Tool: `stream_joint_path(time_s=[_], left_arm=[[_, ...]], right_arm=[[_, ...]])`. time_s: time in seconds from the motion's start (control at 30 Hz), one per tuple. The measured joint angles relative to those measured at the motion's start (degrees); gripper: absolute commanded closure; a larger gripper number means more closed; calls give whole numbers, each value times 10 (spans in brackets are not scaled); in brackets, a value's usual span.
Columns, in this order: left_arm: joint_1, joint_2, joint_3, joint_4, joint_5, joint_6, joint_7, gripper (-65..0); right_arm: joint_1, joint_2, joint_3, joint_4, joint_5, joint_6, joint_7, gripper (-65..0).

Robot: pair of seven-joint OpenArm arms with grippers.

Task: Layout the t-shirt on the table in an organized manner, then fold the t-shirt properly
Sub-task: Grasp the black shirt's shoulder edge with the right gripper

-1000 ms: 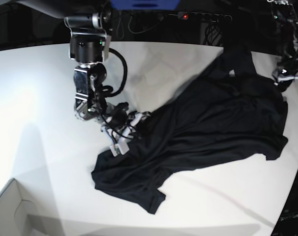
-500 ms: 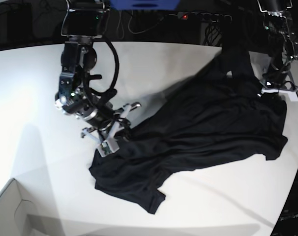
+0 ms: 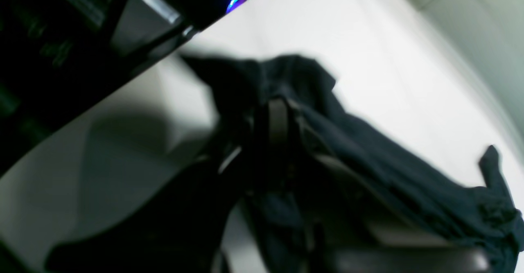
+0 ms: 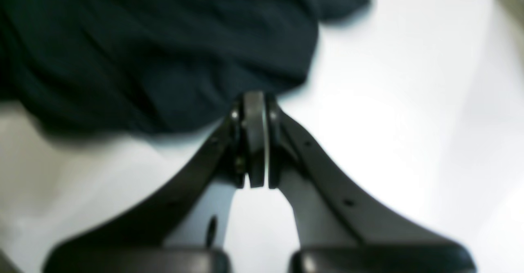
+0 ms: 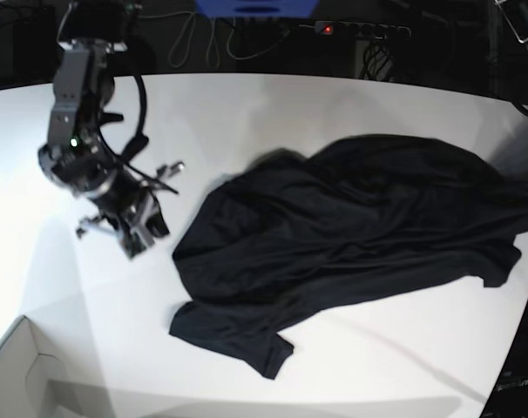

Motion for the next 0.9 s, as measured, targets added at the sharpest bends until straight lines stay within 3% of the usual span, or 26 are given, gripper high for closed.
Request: stream_joint_path(time_s=[0.07,0.2,0.4,0.57,0.7,0.9], left_arm=[[3,11,-12,-1,1,0,34,-2],[3,46,-15,-1,2,-1,50,-2],[33,66,-17,-1,2,0,49,-2],[30,69,-16,-1,1,0,49,-2],[32,69,-16,-1,1,0,50,-2],[45,70,-16,-1,0,0,49,-2]], right_arm=[[-40,10,-1,25,3,0,1,0],[-103,9,-5,48,6,1,9,0],[-133,-50,-14,47,4,1,-1,0],[-137,-54,-99,47,8,1,1,0],[-128,-52,-139,24,4,1,0,-134],[-90,-52,-139,-34,3,1,4,-372]])
